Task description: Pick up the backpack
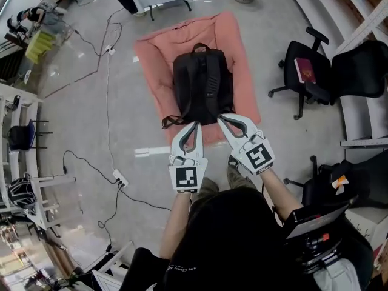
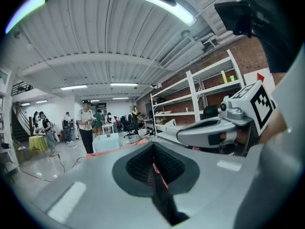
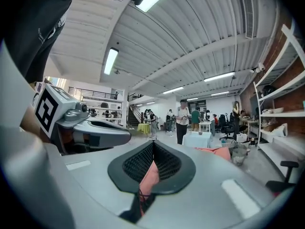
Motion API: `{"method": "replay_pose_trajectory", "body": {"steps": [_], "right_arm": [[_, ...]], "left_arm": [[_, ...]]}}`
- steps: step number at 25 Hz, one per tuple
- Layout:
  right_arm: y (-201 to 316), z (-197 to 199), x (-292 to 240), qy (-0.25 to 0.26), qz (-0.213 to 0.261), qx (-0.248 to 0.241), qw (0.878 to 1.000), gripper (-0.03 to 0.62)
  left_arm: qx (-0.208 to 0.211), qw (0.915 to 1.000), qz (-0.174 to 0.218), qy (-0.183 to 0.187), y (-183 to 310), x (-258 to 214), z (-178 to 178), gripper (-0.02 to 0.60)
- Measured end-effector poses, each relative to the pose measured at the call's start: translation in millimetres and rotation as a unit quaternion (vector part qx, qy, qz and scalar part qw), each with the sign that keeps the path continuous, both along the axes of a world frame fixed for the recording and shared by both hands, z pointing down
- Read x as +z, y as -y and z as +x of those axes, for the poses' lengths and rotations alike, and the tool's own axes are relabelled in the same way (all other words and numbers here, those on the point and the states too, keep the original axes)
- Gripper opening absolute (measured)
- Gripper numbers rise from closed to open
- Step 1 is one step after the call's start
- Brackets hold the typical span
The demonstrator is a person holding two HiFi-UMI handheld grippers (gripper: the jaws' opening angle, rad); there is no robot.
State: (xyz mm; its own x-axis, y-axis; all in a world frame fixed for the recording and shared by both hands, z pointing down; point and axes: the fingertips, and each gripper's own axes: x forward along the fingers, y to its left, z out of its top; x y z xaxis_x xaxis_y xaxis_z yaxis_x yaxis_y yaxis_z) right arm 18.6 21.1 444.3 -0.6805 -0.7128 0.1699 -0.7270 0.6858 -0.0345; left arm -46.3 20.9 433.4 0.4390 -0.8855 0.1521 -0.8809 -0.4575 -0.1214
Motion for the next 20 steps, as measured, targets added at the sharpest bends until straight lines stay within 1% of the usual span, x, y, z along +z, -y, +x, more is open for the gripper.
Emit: {"method": "replay_pose_trajectory", "body": {"steps": [1,3,6,8,11,14,16,18,20], "right_arm": [[11.0,-4.2,3.4,-0.003,-0.005,-0.006,1.0,0.012],[27.6,-15.6,2.5,0.004,0.003,-0.019,1.0,0.012],[41.7,-29.3,0.0,0.004,0.013,-0.025,1.0,0.012],[52.2,-39.0,2.3,-0.01,0.008,-0.019,1.0,0.012],[69.4,-58.7,3.5,-0.025,-0.001,-0.005,1.0,0.012],[87.4,-72.2,-1.2,-0.028,0.003,0.016,0.999,0.012],[101.9,-77.4,-2.8,-0.024,0.005,0.03,0.999,0.012],[114.6,-81.2,-2.7,-0.018,0.0,0.04,0.999,0.012],[123.7,-82.3,0.1,-0.02,-0.008,0.046,0.999,0.012]], "left_arm": [[-0.008,1.0,-0.002,-0.004,6.9,0.8,-4.9,0.002],[-0.018,0.9998,0.0,-0.007,17.5,1.7,-16.1,0.002],[-0.019,0.9997,0.003,-0.018,32.6,6.7,-31.0,0.002],[-0.014,0.9994,-0.002,-0.031,46.7,11.2,-43.1,0.002],[0.002,0.999,0.003,-0.044,71.6,9.6,-67.0,0.002],[0.013,0.9967,0.008,-0.08,100.1,-1.1,-85.7,0.002],[0.023,0.9946,0.019,-0.099,121.5,-13.2,-91.6,0.002],[0.033,0.9936,0.03,-0.104,139.4,-21.2,-93.7,0.002],[0.036,0.9928,0.032,-0.109,152.2,-23.5,-94.6,0.002]]}}
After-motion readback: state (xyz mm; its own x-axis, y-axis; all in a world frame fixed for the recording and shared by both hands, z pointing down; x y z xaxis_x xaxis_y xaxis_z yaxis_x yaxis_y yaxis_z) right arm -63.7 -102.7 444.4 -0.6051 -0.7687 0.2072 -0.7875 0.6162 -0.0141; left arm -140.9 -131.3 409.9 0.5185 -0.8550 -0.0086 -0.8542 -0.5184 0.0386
